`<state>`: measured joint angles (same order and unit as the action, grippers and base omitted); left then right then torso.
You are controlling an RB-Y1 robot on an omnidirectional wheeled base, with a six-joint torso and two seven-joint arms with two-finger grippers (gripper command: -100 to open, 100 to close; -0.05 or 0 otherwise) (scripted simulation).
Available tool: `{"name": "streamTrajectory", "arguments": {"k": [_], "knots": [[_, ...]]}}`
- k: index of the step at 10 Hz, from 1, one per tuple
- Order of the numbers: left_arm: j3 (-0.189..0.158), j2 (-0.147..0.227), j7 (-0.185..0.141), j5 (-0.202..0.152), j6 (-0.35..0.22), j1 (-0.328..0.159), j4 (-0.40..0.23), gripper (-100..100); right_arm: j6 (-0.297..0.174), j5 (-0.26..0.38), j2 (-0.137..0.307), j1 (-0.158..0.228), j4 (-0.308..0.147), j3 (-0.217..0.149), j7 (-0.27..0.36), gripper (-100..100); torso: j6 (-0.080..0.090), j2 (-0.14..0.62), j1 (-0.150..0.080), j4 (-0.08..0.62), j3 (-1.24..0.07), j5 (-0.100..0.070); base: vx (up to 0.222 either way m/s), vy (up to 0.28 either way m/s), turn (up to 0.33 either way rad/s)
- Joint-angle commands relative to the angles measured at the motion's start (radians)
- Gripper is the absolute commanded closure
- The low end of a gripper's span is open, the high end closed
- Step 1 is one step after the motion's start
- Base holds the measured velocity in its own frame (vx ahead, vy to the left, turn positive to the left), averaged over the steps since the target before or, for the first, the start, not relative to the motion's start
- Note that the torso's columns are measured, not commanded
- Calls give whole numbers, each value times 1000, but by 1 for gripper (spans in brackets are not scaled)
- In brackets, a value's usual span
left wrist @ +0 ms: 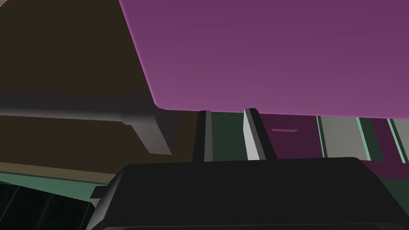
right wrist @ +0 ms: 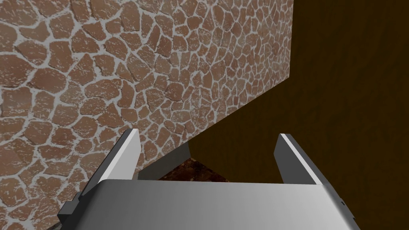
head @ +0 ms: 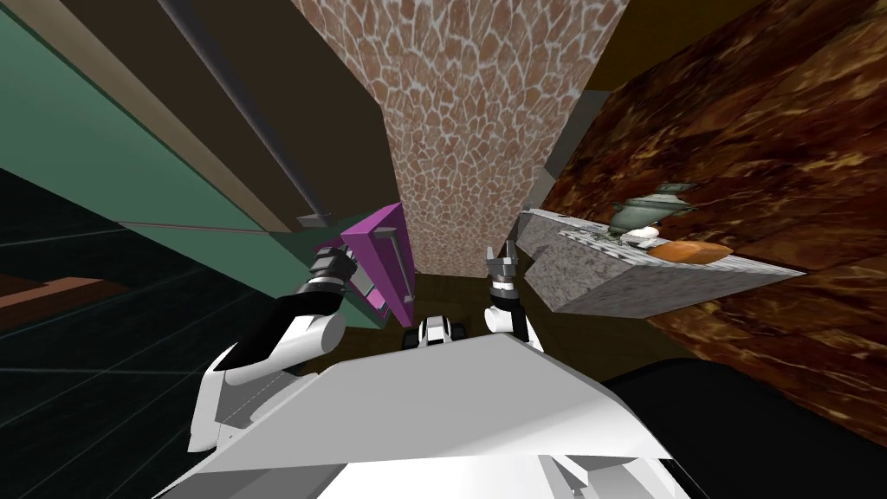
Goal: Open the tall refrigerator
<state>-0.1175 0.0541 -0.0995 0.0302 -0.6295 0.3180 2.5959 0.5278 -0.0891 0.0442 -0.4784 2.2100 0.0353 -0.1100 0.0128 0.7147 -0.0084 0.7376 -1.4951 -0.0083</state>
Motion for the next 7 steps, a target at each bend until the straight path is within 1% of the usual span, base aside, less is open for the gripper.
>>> {"name": "streamTrajectory", "arguments": {"k": [1,2,3,4,5,6,7], "knots": [[3,-13,3,17,7,-28,11,100,0,0,0,0,0,0,0,0,-1,3,6,1,2,1,-7,-68,-12],[-13,-23,3,30,-2,-42,13,100,0,0,1,0,0,0,0,0,-2,4,16,2,3,3,33,-106,55],[-13,-23,3,30,-2,-42,13,100,0,0,1,0,0,0,0,0,-5,2,12,1,2,4,30,-128,85],[-29,-33,2,43,-10,-55,15,100,0,0,1,0,0,-1,0,0,-3,3,7,1,2,2,14,-204,97],[-45,-43,2,56,-18,-69,16,100,0,0,0,0,0,0,0,0,-2,5,-2,2,4,-1,79,-291,157],[-45,-43,2,56,-18,-69,16,100,0,0,0,0,0,0,0,0,-2,5,-8,2,4,-3,84,-276,92],[-61,-53,2,69,-26,-83,18,100,0,0,0,0,0,0,0,0,1,5,-6,2,4,-3,65,-269,65]]}}
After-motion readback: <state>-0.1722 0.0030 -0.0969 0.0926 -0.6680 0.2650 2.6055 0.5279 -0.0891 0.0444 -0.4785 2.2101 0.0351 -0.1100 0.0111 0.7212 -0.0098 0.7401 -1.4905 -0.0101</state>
